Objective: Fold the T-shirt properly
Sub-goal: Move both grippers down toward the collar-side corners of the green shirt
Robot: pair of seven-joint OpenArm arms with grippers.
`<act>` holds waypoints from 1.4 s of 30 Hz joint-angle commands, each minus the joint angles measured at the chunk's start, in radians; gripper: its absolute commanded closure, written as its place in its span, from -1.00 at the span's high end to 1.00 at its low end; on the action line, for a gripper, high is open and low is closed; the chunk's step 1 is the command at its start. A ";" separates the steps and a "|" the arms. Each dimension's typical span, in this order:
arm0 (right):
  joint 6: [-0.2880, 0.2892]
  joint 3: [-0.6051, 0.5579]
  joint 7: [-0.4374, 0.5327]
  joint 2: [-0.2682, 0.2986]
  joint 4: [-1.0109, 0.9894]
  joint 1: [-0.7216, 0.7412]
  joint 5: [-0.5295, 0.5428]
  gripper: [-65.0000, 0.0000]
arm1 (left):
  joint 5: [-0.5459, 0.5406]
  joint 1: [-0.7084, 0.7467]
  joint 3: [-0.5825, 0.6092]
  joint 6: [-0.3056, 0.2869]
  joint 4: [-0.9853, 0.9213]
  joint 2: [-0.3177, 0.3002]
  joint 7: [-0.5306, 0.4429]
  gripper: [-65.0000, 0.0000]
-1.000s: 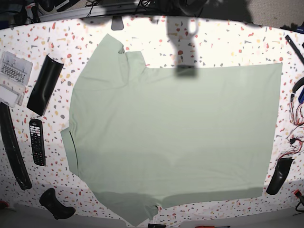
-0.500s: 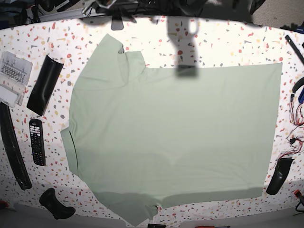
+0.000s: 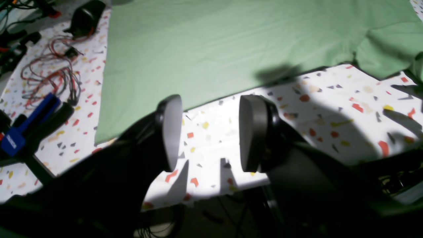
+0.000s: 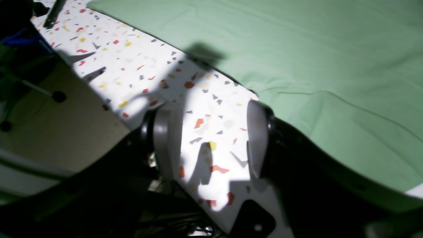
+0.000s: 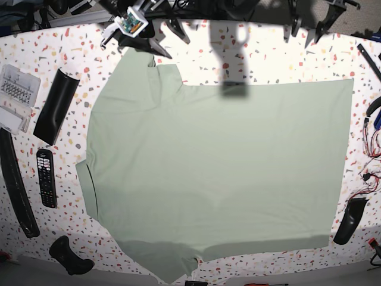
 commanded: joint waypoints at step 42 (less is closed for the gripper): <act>0.134 0.156 -0.485 0.195 0.317 -0.322 -0.290 -0.06 | -0.005 0.018 -0.002 0.003 0.017 -0.003 -0.020 -0.21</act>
